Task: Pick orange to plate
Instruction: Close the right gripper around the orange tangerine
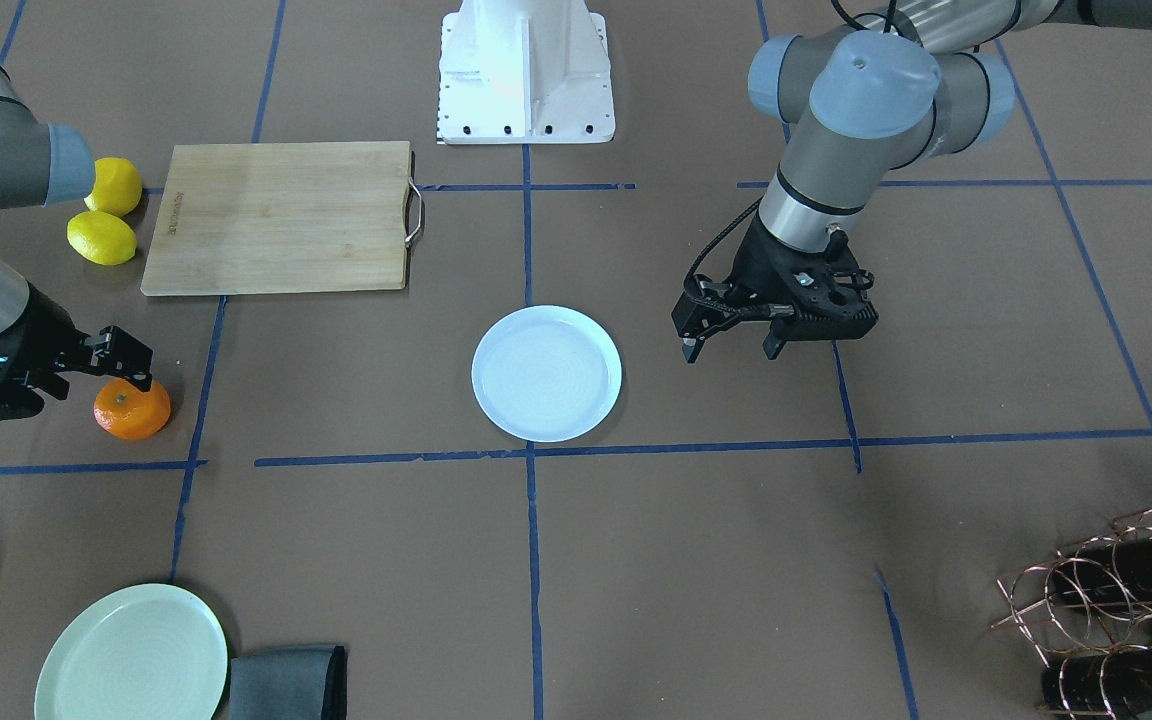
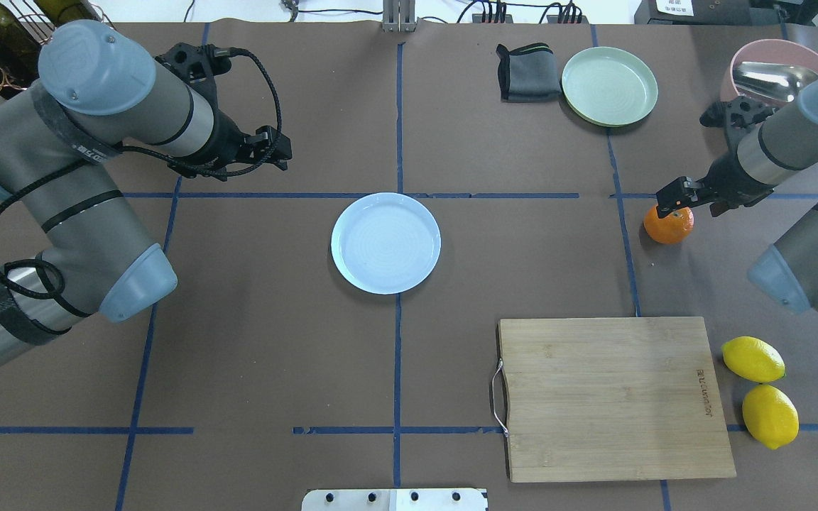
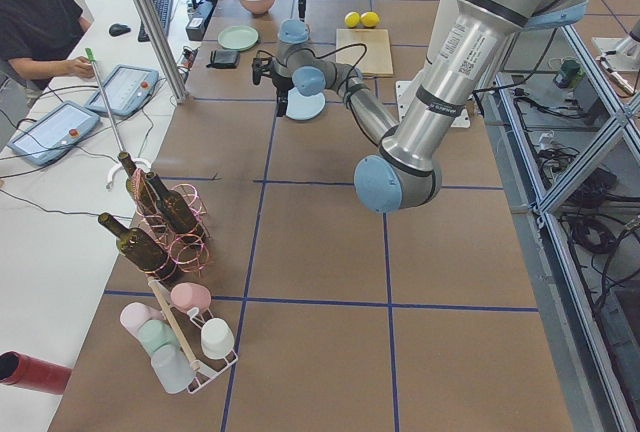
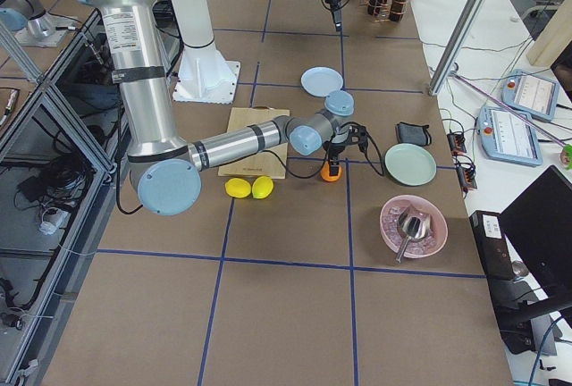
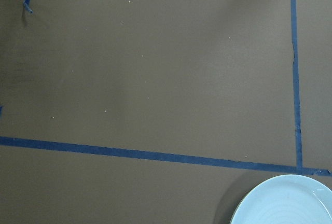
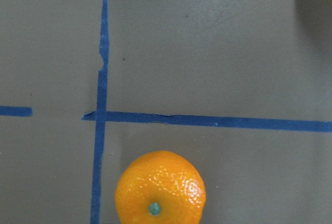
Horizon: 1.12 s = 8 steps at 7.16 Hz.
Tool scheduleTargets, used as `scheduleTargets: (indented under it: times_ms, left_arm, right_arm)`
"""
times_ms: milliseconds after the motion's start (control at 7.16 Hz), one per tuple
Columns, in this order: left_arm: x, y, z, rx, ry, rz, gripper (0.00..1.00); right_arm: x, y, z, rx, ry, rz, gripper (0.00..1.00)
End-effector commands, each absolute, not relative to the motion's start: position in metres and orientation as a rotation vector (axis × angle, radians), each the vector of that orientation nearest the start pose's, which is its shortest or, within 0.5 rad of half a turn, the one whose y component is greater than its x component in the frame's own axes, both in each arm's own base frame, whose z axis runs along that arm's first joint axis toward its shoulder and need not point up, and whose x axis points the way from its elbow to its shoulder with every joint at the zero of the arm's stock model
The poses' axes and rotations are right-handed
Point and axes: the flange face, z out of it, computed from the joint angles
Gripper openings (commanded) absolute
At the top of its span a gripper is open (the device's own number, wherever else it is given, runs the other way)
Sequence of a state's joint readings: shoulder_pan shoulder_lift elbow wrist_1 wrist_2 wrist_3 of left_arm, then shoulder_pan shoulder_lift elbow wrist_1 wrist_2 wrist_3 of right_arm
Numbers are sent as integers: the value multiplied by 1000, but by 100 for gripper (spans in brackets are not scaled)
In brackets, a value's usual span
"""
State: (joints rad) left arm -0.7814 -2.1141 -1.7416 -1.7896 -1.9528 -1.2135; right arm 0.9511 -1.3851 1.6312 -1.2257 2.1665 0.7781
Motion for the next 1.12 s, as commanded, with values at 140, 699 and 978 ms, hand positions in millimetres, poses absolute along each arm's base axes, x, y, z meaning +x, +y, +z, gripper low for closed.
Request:
scheduleTargets:
  times_ms: [140, 699, 978]
  left_arm:
    - [392, -526, 244, 201, 968, -213, 100]
    - [392, -526, 245, 200, 967, -213, 100]
    - [392, -526, 246, 199, 966, -214, 100]
  right_arm:
    - [-303, -515, 509, 71, -765, -55, 100]
    - [-316, -527, 514, 60, -755, -64, 100]
    - [-314, -529, 516, 58, -752, -58, 100]
